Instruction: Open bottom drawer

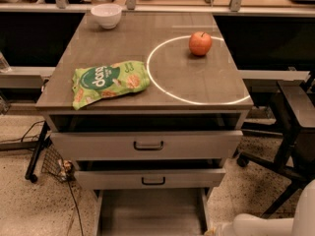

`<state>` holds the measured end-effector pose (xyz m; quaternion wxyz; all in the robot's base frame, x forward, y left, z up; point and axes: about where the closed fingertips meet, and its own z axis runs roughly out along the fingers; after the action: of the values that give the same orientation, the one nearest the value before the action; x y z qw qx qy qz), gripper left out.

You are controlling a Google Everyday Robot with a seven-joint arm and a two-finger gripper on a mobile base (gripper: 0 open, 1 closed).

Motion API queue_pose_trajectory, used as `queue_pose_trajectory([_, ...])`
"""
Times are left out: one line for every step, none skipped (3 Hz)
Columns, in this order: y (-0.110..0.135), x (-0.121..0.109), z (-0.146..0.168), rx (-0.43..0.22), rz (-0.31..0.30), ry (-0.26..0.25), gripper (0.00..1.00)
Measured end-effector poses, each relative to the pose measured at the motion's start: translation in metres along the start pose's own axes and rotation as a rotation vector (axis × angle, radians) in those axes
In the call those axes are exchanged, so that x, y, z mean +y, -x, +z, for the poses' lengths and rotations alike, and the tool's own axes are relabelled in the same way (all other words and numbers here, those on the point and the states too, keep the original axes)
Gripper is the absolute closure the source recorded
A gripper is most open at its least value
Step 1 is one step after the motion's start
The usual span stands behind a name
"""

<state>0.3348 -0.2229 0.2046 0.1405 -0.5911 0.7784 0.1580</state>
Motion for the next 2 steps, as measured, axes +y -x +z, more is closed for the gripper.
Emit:
queue_pose_trajectory([-0.004, 0.016, -0.002, 0.012, -0.001, 0.018, 0.31])
queue_pose_trajectory([-0.013, 0.058, -0.005, 0.045, -0.005, 0.069, 0.07])
